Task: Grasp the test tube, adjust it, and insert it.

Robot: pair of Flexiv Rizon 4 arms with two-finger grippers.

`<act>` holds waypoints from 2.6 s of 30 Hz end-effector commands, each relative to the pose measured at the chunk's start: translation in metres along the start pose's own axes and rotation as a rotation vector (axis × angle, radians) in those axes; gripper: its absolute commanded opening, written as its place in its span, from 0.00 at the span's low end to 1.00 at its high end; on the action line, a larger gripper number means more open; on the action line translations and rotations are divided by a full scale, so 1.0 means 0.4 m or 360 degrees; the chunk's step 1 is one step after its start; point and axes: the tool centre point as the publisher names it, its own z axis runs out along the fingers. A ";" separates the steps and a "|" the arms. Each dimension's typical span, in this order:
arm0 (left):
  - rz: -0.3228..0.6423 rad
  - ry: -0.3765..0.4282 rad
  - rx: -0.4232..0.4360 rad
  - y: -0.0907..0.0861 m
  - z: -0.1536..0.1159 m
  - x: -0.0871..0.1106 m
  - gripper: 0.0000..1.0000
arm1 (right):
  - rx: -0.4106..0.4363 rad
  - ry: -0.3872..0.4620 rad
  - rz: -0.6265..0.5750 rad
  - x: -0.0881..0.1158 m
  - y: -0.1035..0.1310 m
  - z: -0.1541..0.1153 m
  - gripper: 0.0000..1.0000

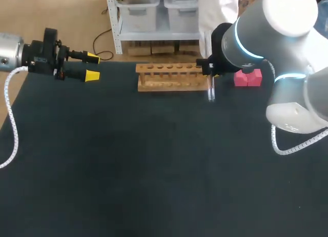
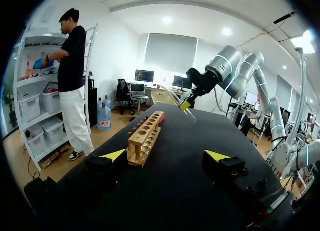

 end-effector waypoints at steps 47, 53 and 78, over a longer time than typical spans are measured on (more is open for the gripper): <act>0.0005 -0.0004 0.0000 0.001 0.000 0.003 1.00 | -0.0015 -0.0136 -0.0005 0.014 0.002 -0.037 0.00; 0.0005 -0.0004 0.0000 0.001 0.000 0.003 1.00 | -0.0015 -0.0136 -0.0005 0.014 0.002 -0.037 0.00; 0.0005 -0.0004 0.0000 0.001 0.000 0.003 1.00 | -0.0015 -0.0136 -0.0005 0.014 0.002 -0.037 0.00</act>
